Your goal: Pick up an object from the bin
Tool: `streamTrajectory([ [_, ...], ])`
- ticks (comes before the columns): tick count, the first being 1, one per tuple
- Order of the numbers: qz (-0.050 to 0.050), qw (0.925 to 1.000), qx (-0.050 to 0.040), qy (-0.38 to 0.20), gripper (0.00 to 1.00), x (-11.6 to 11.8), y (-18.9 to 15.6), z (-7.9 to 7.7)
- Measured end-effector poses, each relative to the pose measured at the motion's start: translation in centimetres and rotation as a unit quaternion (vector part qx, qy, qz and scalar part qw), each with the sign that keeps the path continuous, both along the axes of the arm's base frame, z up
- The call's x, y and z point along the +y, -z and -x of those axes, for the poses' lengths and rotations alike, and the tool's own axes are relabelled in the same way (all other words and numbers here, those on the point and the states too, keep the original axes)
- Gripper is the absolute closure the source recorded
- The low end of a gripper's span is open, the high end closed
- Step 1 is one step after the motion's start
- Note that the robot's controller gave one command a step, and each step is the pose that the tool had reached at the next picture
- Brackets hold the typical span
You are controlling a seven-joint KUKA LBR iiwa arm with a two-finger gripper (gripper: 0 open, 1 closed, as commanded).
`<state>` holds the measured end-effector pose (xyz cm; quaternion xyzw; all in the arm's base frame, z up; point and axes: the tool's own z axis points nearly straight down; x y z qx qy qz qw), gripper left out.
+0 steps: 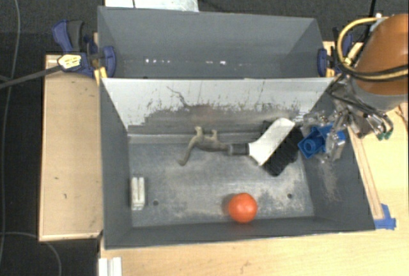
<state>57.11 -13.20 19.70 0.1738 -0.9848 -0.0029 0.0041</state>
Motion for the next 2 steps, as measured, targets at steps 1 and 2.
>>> streamTrajectory([
  [1, -0.001, 1.0, 0.0034, 0.001, 1.0, 0.3, -4.0, 0.5],
  [2, 0.0, 0.9999, -0.0004, -0.012, 1.0, 0.0, -11.1, 0.3],
])
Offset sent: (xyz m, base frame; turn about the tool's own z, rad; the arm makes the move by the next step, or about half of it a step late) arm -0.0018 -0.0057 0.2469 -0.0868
